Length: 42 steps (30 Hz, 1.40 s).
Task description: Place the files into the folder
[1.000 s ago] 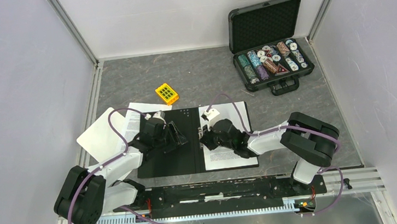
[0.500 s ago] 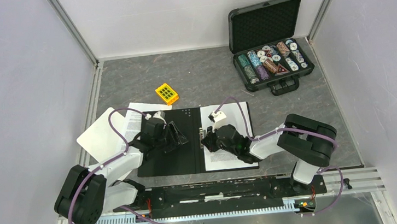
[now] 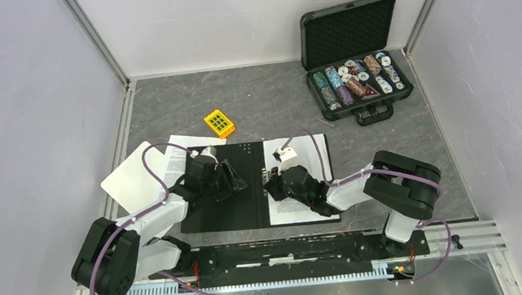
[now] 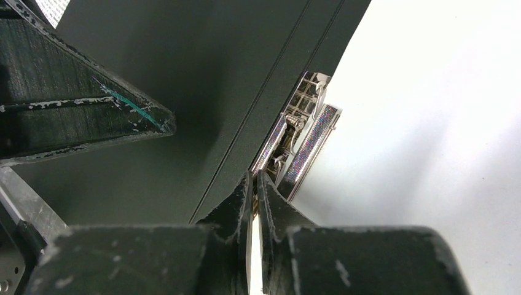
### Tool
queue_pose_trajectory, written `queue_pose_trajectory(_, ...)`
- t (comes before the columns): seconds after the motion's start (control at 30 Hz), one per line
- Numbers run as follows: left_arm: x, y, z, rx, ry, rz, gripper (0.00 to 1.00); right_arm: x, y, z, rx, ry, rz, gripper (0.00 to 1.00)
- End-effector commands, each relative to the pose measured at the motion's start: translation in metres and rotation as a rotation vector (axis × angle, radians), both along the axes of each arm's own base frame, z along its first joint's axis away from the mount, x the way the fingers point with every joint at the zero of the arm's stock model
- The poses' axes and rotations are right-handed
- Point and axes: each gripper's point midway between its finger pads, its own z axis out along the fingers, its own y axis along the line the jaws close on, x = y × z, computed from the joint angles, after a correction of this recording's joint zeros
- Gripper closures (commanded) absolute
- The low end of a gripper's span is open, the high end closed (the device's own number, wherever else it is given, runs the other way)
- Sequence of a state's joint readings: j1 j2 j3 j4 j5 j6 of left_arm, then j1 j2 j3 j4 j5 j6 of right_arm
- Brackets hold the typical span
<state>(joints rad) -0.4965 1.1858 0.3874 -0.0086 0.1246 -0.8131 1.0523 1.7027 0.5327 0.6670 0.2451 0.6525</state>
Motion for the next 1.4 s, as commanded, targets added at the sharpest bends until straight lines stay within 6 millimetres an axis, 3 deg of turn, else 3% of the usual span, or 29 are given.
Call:
queue_pose_trajectory(0.0,-0.025,0.019,-0.031,0.077,0.120,0.033,0.41,-0.047,-0.071,-0.081,-0.334,0.189,0.030,0.91)
queue_pose_trajectory(0.2,-0.018,0.009,-0.015,0.035,0.095,0.011,0.39,-0.029,-0.043,-0.031,-0.254,0.091,0.077,0.85)
queue_pose_trajectory(0.37,-0.004,0.008,0.020,0.050,0.020,-0.001,0.24,-0.017,-0.039,0.005,-0.219,0.034,0.086,0.72)
queue_pose_trajectory(0.47,0.005,0.026,0.042,0.154,-0.021,0.022,0.11,-0.016,-0.040,0.019,-0.207,0.016,0.102,0.68)
queue_pose_trajectory(0.5,0.007,0.040,0.046,0.227,-0.027,0.042,0.07,-0.018,-0.041,0.022,-0.209,0.017,0.112,0.66)
queue_pose_trajectory(0.57,0.010,0.064,0.056,0.331,-0.020,0.100,0.00,-0.022,-0.041,0.031,-0.192,0.008,0.135,0.58)
queue_pose_trajectory(0.63,0.011,0.071,0.061,0.332,0.002,0.119,0.00,-0.025,-0.043,0.040,-0.174,-0.006,0.147,0.44)
queue_pose_trajectory(0.77,0.020,0.108,0.054,0.372,0.092,0.237,0.00,-0.033,-0.045,0.051,-0.151,-0.026,0.195,0.21)
queue_pose_trajectory(0.83,0.025,0.118,0.039,0.314,0.167,0.283,0.00,-0.035,-0.048,0.051,-0.165,-0.034,0.211,0.16)
queue_pose_trajectory(0.93,0.031,0.144,0.022,0.286,0.261,0.369,0.00,-0.037,-0.056,0.049,-0.190,-0.049,0.216,0.15)
queue_pose_trajectory(1.0,0.036,0.146,0.020,0.240,0.281,0.379,0.00,-0.040,-0.056,0.048,-0.188,-0.053,0.239,0.15)
queue_pose_trajectory(1.1,0.043,0.166,0.021,0.252,0.271,0.432,0.00,-0.044,-0.057,0.047,-0.189,-0.061,0.264,0.14)
queue_pose_trajectory(1.3,0.037,0.188,-0.003,0.337,0.377,0.468,0.00,-0.047,-0.067,0.041,-0.200,-0.074,0.268,0.14)
queue_pose_trajectory(1.37,0.037,0.184,-0.007,0.318,0.385,0.453,0.00,-0.047,-0.070,0.042,-0.198,-0.083,0.262,0.13)
